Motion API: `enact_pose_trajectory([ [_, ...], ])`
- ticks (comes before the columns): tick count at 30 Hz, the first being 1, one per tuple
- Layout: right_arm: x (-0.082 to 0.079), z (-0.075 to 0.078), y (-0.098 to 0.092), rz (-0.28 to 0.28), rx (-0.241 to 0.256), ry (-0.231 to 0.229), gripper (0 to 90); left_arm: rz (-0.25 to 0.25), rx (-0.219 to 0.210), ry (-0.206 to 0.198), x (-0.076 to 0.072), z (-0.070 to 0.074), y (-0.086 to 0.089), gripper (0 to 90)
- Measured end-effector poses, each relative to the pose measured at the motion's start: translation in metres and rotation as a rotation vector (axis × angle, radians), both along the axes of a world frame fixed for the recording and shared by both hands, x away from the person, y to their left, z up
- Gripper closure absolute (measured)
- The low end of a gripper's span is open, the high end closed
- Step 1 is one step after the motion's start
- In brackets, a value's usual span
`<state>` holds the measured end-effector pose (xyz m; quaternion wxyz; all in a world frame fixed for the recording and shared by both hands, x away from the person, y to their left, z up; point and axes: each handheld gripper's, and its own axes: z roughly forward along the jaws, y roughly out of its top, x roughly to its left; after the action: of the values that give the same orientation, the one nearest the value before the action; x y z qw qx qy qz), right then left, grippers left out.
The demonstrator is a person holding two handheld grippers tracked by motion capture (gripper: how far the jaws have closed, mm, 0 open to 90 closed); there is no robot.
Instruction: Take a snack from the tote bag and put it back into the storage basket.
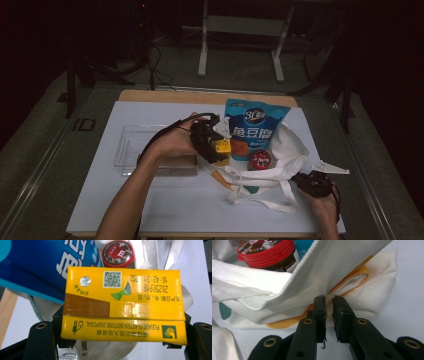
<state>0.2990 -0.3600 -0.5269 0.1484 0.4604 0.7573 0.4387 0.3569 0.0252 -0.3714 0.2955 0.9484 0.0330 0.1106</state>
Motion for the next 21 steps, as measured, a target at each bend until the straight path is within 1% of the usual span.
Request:
enact_pose_trajectory([
  [5, 0.0, 0.0, 0.0, 0.0, 0.0, -0.001, 80.6, 0.01, -0.006, -0.003, -0.001, 0.006, 0.011, 28.3],
  [8, 0.0, 0.0, 0.0, 0.0, -0.001, -0.001, 80.6, 0.021, -0.017, 0.0, -0.002, 0.008, 0.018, 28.3],
  [12, 0.0, 0.0, 0.0, -0.001, 0.0, -0.001, 80.6, 0.028, -0.02, -0.002, -0.003, 0.009, 0.025, 28.2],
  [14, 0.0, 0.0, 0.0, -0.001, -0.001, -0.001, 80.6, 0.034, -0.02, -0.005, -0.004, 0.011, 0.032, 28.2],
  [17, 0.0, 0.0, 0.0, -0.001, 0.0, 0.0, 80.6, 0.038, -0.04, 0.002, -0.005, 0.012, 0.039, 28.3],
  [21, 0.0, 0.0, 0.0, -0.002, 0.001, -0.001, 80.6, 0.036, -0.049, 0.008, -0.008, 0.014, 0.047, 28.2],
])
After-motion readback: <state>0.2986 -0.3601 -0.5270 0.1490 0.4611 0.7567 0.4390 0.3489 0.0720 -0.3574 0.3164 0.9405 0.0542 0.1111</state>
